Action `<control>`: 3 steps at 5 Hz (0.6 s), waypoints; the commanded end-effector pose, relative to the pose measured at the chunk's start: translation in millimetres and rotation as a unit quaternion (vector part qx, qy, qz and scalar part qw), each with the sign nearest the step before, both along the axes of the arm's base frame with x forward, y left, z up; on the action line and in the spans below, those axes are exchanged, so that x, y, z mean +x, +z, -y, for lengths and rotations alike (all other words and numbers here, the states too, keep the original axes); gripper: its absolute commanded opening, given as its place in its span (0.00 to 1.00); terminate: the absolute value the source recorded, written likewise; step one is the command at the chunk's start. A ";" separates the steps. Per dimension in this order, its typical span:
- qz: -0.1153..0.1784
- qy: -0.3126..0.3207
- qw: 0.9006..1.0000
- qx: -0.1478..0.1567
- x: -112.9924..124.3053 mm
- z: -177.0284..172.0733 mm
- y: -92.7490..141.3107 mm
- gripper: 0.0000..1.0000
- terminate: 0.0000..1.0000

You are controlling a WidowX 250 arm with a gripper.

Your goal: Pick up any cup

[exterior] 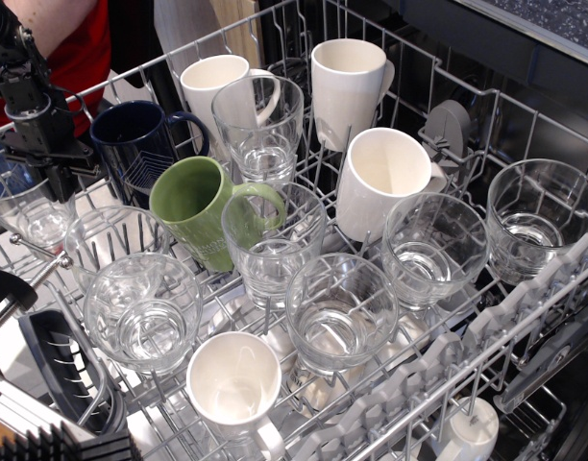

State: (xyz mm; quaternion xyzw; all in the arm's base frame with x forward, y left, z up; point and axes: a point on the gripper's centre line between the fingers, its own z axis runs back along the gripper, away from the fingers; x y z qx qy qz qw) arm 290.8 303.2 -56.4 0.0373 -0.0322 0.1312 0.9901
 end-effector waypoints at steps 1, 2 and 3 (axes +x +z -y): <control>0.062 0.007 0.992 0.108 21.2 -2.9 91.2 0.00 0.00; 0.075 0.008 0.990 0.123 27.0 3.4 110.6 0.00 0.00; 0.079 -0.006 0.989 0.128 20.2 6.7 124.9 0.00 0.00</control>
